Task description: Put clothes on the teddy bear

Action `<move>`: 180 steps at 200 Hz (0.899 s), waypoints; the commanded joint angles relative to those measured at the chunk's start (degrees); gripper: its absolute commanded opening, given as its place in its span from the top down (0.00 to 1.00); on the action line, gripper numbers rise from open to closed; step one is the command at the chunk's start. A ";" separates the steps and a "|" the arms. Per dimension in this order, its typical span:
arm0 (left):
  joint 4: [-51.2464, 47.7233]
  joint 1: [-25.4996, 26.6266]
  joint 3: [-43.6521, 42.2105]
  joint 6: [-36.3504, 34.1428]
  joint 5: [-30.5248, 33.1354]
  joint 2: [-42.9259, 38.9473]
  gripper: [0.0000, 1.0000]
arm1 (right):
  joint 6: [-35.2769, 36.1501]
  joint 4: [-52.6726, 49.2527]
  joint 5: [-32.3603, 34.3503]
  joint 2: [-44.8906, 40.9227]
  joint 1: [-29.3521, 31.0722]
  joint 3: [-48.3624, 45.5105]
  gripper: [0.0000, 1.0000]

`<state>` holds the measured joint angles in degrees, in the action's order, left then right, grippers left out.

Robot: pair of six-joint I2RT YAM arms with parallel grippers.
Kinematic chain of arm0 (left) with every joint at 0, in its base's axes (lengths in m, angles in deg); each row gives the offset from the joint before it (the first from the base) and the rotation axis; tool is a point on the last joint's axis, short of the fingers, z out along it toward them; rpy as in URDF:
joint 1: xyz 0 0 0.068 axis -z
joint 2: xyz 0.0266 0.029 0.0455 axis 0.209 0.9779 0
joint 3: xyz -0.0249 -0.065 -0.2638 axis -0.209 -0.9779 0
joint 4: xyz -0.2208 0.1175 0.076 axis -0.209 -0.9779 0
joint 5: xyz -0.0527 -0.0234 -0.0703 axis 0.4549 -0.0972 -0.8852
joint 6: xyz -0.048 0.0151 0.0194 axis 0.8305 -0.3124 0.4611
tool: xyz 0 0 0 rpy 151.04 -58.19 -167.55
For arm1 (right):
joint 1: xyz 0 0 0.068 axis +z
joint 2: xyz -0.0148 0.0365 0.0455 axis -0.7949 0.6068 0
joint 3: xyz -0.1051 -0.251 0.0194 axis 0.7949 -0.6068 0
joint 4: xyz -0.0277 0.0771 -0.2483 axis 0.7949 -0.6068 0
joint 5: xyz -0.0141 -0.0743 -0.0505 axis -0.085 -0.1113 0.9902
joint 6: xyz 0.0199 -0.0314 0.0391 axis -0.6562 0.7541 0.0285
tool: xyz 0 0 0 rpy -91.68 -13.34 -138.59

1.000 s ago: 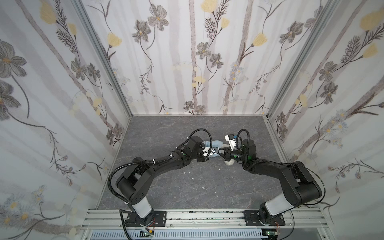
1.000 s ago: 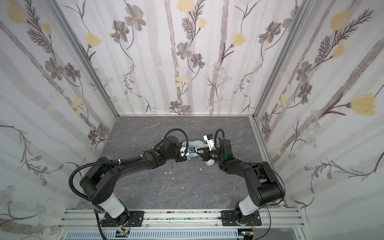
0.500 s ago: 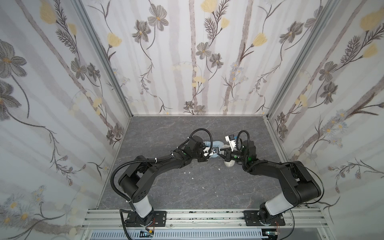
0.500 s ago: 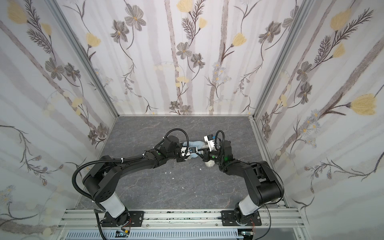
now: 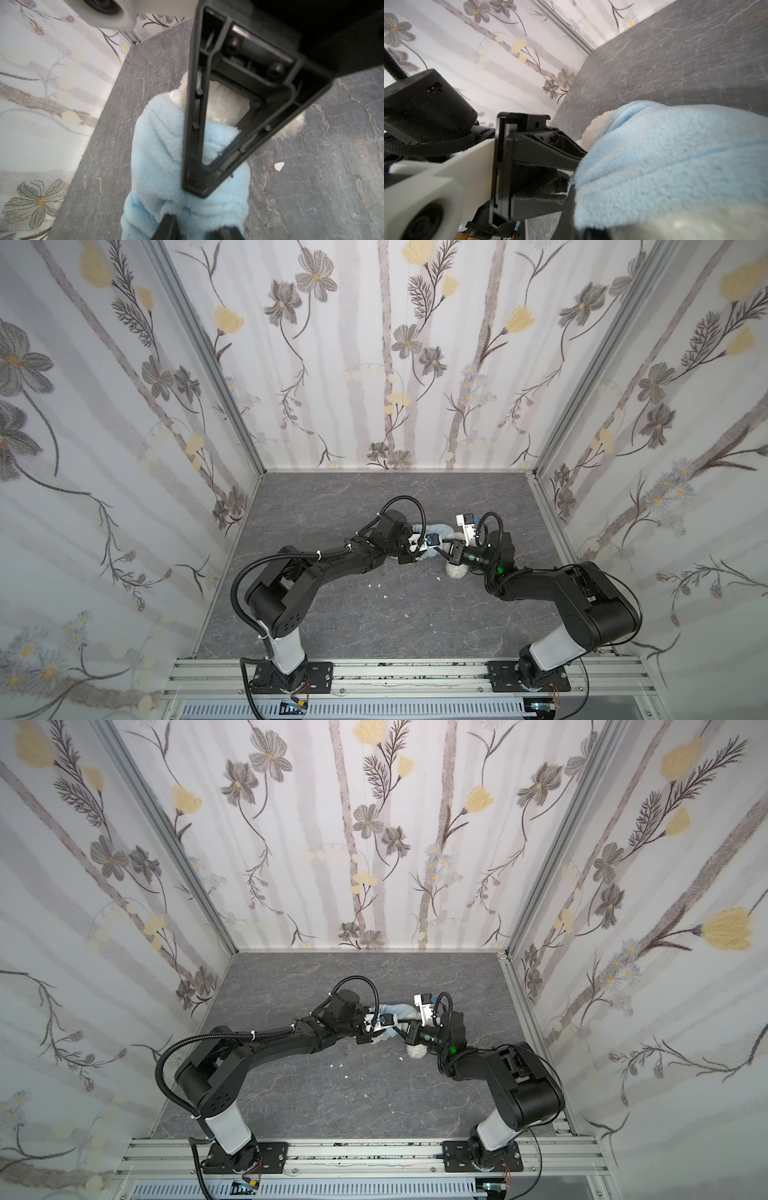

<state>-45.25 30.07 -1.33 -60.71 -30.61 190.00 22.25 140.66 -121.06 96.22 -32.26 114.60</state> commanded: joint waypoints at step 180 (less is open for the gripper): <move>10.56 -2.13 -7.17 10.24 -2.97 -3.75 1.00 | 5.65 2.96 5.15 -2.91 -6.07 -5.28 0.91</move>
<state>-36.91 28.08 -8.08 -51.29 -33.65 186.98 23.29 146.76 -117.04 94.21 -38.27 108.99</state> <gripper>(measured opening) 0.063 0.077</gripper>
